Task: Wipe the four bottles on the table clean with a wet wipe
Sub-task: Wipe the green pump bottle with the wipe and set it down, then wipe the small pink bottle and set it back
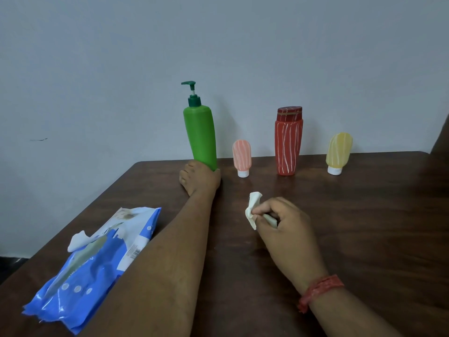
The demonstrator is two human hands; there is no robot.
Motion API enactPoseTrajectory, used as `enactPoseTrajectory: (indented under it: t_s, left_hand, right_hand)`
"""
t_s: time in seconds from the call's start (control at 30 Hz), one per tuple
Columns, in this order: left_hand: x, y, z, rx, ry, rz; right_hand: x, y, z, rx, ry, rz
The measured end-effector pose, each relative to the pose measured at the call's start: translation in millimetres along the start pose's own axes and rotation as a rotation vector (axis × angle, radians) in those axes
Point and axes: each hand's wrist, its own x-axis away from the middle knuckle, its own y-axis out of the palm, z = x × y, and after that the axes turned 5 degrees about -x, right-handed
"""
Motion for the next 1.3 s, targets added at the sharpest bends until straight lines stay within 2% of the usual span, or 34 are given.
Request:
enactPoseTrajectory:
  t_s: [0.23, 0.37, 0.53, 0.63, 0.97, 1.3]
  left_hand:
    - [2.9, -1.1, -2.1, 0.012, 0.007, 0.035]
    - [11.4, -2.1, -8.9, 0.109, 0.023, 0.057]
    - [38.2, 9.2, -9.9, 0.089, 0.408, -0.065]
    - [57.1, 12.8, 8.1, 0.166, 0.520, -0.129]
    - [49.9, 17.9, 51.3, 0.287, 0.292, -0.165]
    - [48.9, 10.8, 48.0, 0.248, 0.304, -0.174]
  right_hand:
    - [0.8, -2.5, -3.8, -0.011, 0.018, -0.010]
    - [-0.3, -3.6, -3.4, -0.012, 0.044, -0.006]
    - [-3.2, -4.7, -3.2, -0.031, 0.094, 0.062]
    - [-4.4, -4.7, -2.3, -0.047, 0.131, 0.093]
    - [-7.0, -7.3, 6.5, -0.147, 0.217, 0.159]
    - [-10.4, -12.2, 10.5, -0.146, 0.218, 0.190]
